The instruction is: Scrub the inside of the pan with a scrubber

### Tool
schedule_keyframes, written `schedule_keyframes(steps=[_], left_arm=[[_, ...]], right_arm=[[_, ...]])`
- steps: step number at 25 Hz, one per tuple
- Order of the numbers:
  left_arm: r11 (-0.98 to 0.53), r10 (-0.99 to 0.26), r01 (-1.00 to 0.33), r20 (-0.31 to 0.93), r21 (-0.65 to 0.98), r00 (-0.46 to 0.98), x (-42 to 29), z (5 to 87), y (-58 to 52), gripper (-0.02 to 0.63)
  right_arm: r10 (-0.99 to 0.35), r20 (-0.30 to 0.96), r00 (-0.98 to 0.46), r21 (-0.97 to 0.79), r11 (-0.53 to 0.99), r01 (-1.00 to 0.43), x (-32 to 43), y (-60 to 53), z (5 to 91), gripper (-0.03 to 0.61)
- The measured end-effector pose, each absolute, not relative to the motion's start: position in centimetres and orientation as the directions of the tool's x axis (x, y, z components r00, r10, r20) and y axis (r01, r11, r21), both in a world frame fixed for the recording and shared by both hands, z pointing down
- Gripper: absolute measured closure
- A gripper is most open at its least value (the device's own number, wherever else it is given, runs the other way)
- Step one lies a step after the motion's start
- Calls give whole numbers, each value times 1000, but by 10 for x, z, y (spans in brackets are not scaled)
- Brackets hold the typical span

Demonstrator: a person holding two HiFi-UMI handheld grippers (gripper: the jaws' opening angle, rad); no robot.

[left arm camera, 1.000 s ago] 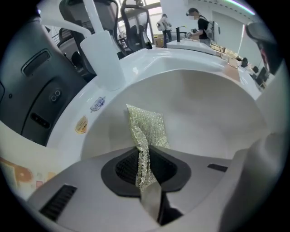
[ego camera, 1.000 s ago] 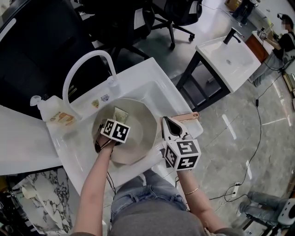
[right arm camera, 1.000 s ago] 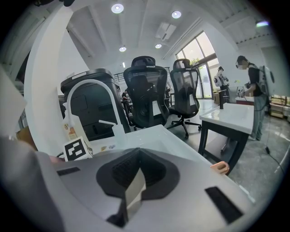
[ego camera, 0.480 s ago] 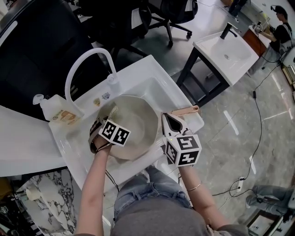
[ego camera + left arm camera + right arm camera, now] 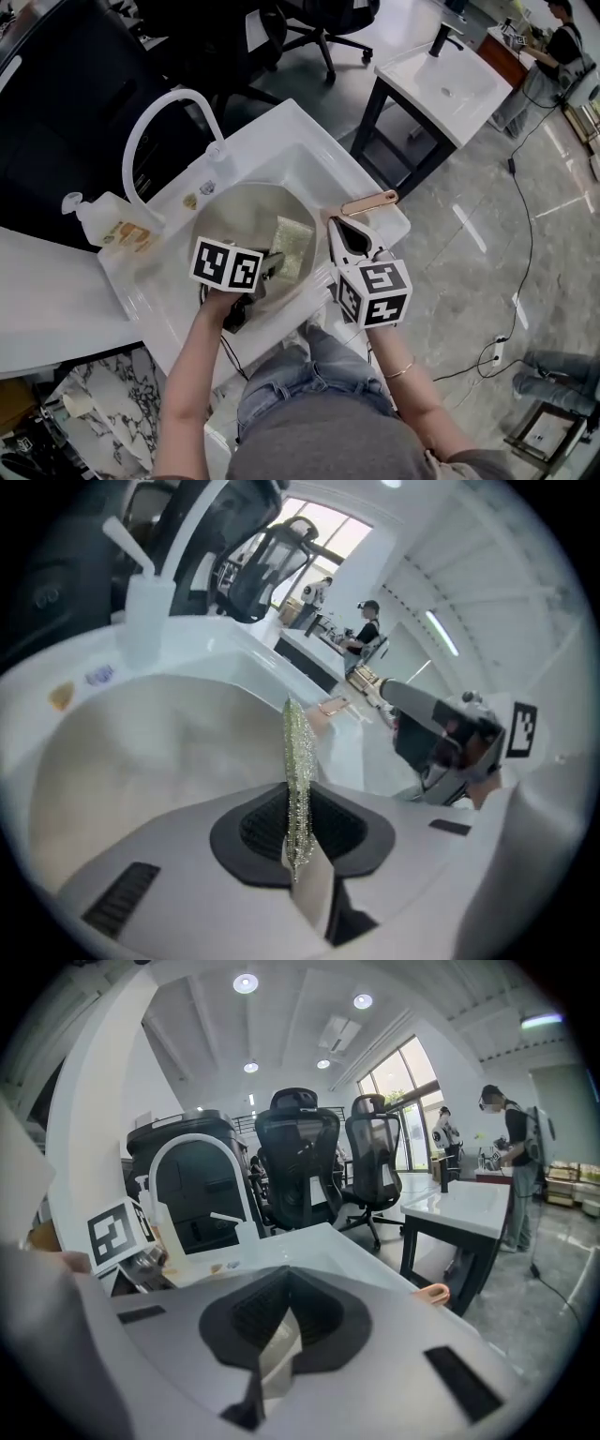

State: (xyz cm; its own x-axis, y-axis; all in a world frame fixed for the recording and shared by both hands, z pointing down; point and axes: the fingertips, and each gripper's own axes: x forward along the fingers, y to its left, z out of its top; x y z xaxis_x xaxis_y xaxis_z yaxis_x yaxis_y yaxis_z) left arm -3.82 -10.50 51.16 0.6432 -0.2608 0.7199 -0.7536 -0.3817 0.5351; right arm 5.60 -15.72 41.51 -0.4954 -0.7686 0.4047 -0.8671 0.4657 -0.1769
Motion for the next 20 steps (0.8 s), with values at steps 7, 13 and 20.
schedule_keyframes(steps=[7,13,20], left_arm=[[-333,-103,-699,713,632,694,-36,539,-92,555],[-415,47,-733,818,538,574,-49,566,-85,555],[-569,146,-750,939,337,311,-84,597,-70,557]], right_arm=[[-788,404,-465,-176,432,-884,66,-147,413,568],[-789,405,-462,-176,428,-886,63,-146,414,568],[-780,411,-472,-173,442,-880,52,-150,415,568]])
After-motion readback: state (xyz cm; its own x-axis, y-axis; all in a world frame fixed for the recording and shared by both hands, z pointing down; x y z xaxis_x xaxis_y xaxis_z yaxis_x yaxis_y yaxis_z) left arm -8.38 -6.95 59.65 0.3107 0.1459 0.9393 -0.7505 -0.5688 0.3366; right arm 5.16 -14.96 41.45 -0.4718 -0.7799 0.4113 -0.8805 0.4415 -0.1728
